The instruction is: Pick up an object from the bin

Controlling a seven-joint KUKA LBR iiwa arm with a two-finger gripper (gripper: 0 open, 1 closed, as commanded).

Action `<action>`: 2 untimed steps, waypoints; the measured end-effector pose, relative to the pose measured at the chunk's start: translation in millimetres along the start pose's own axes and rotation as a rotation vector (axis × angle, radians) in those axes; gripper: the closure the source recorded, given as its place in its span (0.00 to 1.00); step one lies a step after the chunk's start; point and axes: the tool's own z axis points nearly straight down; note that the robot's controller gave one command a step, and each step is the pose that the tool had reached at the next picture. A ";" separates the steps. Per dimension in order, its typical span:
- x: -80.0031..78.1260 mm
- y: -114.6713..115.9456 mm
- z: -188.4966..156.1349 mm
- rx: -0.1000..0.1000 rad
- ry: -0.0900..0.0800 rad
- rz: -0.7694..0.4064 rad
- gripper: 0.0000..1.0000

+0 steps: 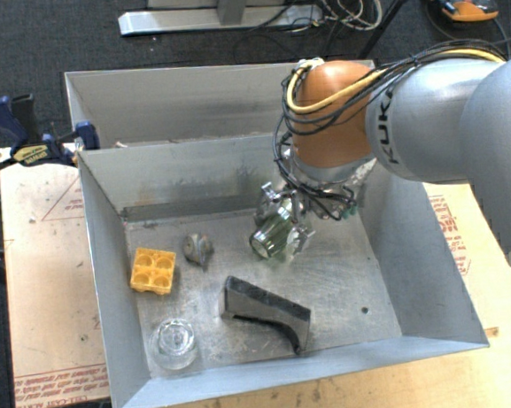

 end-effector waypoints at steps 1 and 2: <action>1.5 1.2 -20.5 -0.003 0.006 0.000 1.00; -0.4 0.4 -45.0 0.001 0.000 0.001 1.00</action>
Offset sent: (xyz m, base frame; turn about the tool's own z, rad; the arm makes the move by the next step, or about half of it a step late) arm -0.0001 0.0000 0.0325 0.0000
